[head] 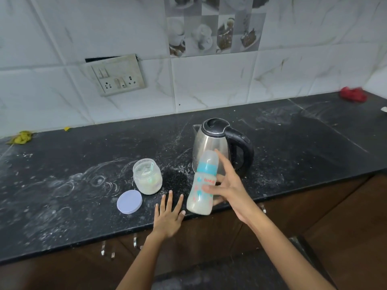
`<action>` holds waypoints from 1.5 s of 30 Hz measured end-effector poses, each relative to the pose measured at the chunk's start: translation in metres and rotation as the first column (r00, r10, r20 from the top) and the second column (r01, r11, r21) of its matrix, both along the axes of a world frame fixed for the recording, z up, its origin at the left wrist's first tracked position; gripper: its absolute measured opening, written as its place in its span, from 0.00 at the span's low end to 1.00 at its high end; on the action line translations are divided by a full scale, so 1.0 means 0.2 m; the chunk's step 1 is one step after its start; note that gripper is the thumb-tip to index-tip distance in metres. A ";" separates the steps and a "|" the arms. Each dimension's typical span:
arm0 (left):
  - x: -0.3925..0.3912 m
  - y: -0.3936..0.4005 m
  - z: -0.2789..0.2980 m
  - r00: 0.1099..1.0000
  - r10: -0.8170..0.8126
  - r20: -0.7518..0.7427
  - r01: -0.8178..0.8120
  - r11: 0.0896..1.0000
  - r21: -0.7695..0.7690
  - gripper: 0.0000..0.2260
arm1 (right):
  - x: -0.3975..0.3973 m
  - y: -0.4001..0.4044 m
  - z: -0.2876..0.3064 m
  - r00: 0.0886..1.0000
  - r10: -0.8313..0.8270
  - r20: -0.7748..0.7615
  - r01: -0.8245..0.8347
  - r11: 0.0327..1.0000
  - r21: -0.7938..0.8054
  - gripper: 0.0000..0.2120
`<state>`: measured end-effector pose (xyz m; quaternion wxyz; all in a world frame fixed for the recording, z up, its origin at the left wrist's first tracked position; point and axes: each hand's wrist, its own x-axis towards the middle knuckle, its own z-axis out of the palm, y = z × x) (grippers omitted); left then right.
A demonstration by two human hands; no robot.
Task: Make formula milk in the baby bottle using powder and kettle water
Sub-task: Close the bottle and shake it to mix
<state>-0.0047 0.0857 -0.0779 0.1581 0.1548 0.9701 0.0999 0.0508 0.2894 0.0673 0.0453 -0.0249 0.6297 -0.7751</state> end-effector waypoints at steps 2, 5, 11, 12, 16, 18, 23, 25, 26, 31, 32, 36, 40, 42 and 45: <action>0.00 0.00 0.00 1.000 0.006 -0.001 -0.006 1.000 0.014 0.26 | 0.01 0.01 -0.01 0.999 0.043 -0.015 -0.045 0.992 -0.120 0.42; 0.00 0.00 0.00 1.000 0.007 -0.002 -0.007 1.000 0.010 0.25 | 0.01 -0.02 0.01 0.995 0.077 -0.058 -0.096 0.869 -0.486 0.34; 0.00 0.00 -0.02 1.000 0.011 -0.007 -0.011 1.000 0.008 0.25 | 0.02 -0.04 0.04 0.974 0.208 -0.088 -0.194 0.571 -0.798 0.37; 0.00 0.00 -0.02 1.000 0.009 -0.007 -0.009 1.000 0.008 0.25 | 0.02 -0.04 0.05 0.972 0.209 -0.109 -0.212 0.576 -0.790 0.34; 0.00 0.00 -0.02 1.000 0.011 -0.007 -0.011 1.000 0.025 0.25 | 0.00 -0.05 0.10 0.983 0.174 -0.065 -0.156 0.581 -0.799 0.41; 0.00 0.00 -0.02 1.000 0.007 -0.009 -0.007 1.000 0.026 0.25 | 0.00 -0.07 0.11 0.977 0.214 -0.017 -0.141 0.579 -0.803 0.37; 0.00 -0.01 -0.03 1.000 0.006 -0.006 -0.006 0.999 0.034 0.25 | 0.02 -0.08 0.08 0.960 0.110 0.258 0.084 0.767 -0.637 0.21; -0.01 -0.01 -0.03 1.000 0.009 -0.005 -0.008 1.000 0.028 0.25 | 0.03 -0.08 0.07 0.947 0.118 0.299 0.078 0.818 -0.570 0.21; -0.01 0.00 -0.03 1.000 0.009 -0.003 -0.009 1.000 0.027 0.25 | 0.03 -0.08 0.07 0.948 0.129 0.292 0.040 0.860 -0.509 0.23; 0.00 -0.01 -0.03 1.000 0.005 -0.004 -0.004 0.999 0.035 0.25 | 0.03 -0.01 0.08 0.997 0.041 0.059 -0.042 0.999 0.016 0.52; 0.00 -0.01 -0.03 1.000 0.004 -0.006 -0.004 0.999 0.036 0.25 | 0.02 -0.01 0.09 1.000 -0.017 -0.013 0.017 1.000 -0.005 0.52; 0.00 0.00 -0.01 1.000 0.002 -0.015 -0.001 0.999 0.035 0.25 | 0.02 -0.07 0.06 0.979 -0.200 -0.035 0.187 0.956 -0.227 0.47; 0.00 -0.01 -0.02 1.000 0.005 -0.004 -0.005 0.999 0.033 0.26 | 0.05 -0.13 -0.01 0.997 -0.029 -0.074 0.022 0.995 -0.101 0.55; 0.00 -0.01 -0.02 1.000 0.002 -0.015 -0.002 1.000 0.028 0.25 | 0.03 -0.11 0.01 0.988 -0.124 -0.092 0.105 0.977 -0.186 0.57; 0.00 0.00 -0.02 1.000 0.004 -0.009 -0.003 0.999 0.034 0.25 | 0.01 -0.11 0.03 0.987 -0.132 -0.088 0.113 0.975 -0.190 0.54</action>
